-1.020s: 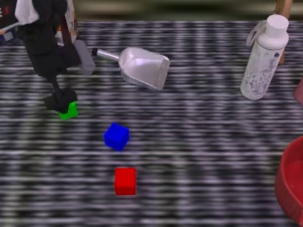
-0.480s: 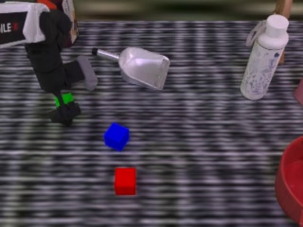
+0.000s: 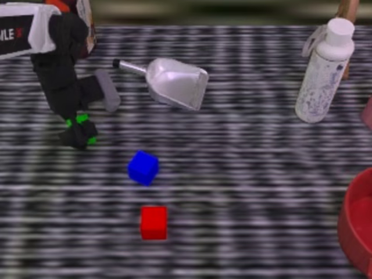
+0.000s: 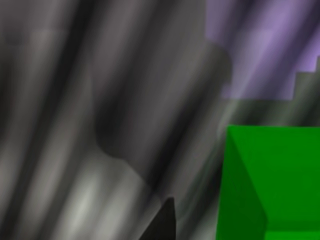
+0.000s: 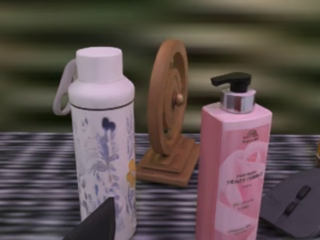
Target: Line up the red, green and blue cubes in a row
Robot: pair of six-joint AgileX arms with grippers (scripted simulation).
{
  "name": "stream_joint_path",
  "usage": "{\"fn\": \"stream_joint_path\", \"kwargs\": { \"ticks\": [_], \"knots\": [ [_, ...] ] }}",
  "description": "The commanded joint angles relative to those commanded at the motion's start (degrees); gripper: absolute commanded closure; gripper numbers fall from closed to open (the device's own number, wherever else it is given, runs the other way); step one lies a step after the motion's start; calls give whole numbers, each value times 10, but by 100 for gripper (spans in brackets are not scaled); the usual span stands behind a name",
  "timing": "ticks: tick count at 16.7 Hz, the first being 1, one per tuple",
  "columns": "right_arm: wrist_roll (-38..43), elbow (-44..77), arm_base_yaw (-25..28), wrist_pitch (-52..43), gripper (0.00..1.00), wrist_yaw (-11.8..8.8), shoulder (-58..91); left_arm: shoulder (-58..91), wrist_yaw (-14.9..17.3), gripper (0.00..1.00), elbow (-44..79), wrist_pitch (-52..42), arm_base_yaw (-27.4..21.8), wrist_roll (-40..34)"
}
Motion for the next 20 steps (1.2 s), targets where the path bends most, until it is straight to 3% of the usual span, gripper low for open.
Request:
{"fn": "stream_joint_path", "kwargs": {
  "ticks": [5, 6, 15, 20],
  "knots": [
    [0, 0, 0, 0, 0, 0, 0, 0, 0, 98, 0, 0, 0, 0],
    [0, 0, 0, 0, 0, 0, 0, 0, 0, 100, 0, 0, 0, 0],
    [0, 0, 0, 0, 0, 0, 0, -10, 3, 100, 1, -9, 0, -3],
    [0, 0, 0, 0, 0, 0, 0, -32, 3, 100, 56, -88, 7, -3]
  ]
}}
